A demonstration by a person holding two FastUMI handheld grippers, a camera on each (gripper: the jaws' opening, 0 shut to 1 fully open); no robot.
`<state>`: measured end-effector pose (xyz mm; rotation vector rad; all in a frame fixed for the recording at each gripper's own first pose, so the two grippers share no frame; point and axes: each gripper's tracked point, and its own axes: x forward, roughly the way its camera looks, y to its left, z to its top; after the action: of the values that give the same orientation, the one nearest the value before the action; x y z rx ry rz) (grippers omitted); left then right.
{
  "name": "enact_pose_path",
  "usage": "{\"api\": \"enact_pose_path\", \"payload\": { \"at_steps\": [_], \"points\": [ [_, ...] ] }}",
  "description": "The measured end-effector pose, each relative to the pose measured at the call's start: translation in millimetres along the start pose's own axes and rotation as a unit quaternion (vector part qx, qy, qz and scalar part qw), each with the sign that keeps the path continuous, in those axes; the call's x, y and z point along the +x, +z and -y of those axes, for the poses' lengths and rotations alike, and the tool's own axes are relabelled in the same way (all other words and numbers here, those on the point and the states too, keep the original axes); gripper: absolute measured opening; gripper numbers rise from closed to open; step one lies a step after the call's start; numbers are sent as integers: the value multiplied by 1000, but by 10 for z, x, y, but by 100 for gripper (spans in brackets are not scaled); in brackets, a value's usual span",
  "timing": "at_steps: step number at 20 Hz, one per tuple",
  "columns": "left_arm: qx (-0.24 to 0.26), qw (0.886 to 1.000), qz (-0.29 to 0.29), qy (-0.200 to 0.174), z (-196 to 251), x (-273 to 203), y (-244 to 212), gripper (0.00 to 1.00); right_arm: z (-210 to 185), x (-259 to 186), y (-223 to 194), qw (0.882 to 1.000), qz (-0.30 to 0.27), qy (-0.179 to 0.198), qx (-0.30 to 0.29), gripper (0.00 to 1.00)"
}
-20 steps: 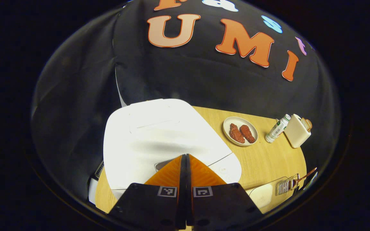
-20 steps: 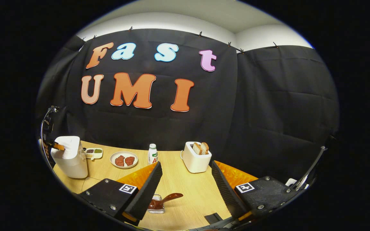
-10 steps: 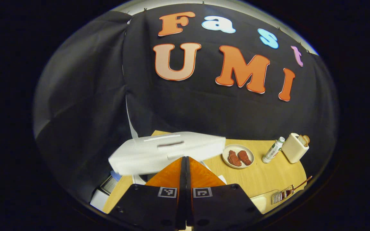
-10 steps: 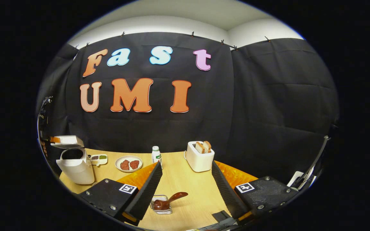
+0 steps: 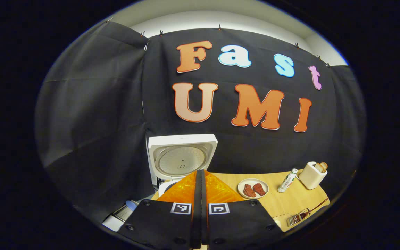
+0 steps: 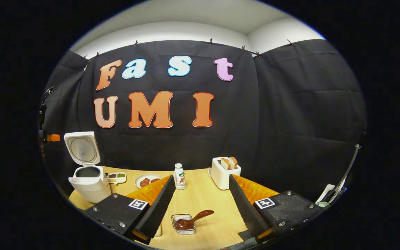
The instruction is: Close the left gripper, press the button to open the rice cooker; take a wooden spoon from the chopstick holder with the right hand, scoop a spoonful of rice and pour it into the rice cooker, then put the wooden spoon back into the chopstick holder.
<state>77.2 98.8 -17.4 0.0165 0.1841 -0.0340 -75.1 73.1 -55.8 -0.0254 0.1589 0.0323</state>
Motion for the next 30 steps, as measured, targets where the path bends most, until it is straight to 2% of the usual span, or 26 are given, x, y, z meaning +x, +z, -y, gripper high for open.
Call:
{"api": "enact_pose_path", "payload": {
  "at_steps": [8,9,12,14,15,16,19,23,26,30],
  "points": [
    [-12,997,56,54,-330,-533,351,5,-70,124,-240,1000,-9,12,10,96],
    [-12,996,59,60,-371,-601,384,17,-62,156,-295,1000,-14,12,12,96],
    [-21,996,64,64,-446,-726,396,27,-24,247,-488,999,-28,12,25,96],
    [-25,995,69,65,-467,-805,430,57,2,311,-622,999,-37,11,33,96],
    [-24,994,75,73,-533,-816,455,51,12,355,-671,999,-38,10,35,96],
    [-24,994,81,71,-545,-807,484,57,29,402,-740,998,-42,8,38,96],
    [-17,993,92,75,-526,-904,529,100,49,556,-977,997,-61,4,44,96],
    [-12,991,99,87,-557,-976,582,100,97,749,-1384,993,-100,-3,64,96],
    [-11,991,97,96,-584,-1020,567,100,116,841,-1669,987,-125,-9,103,96],
    [-10,990,91,109,-638,-1054,541,100,20,942,-1985,978,-157,1,140,95]
  ]
}}
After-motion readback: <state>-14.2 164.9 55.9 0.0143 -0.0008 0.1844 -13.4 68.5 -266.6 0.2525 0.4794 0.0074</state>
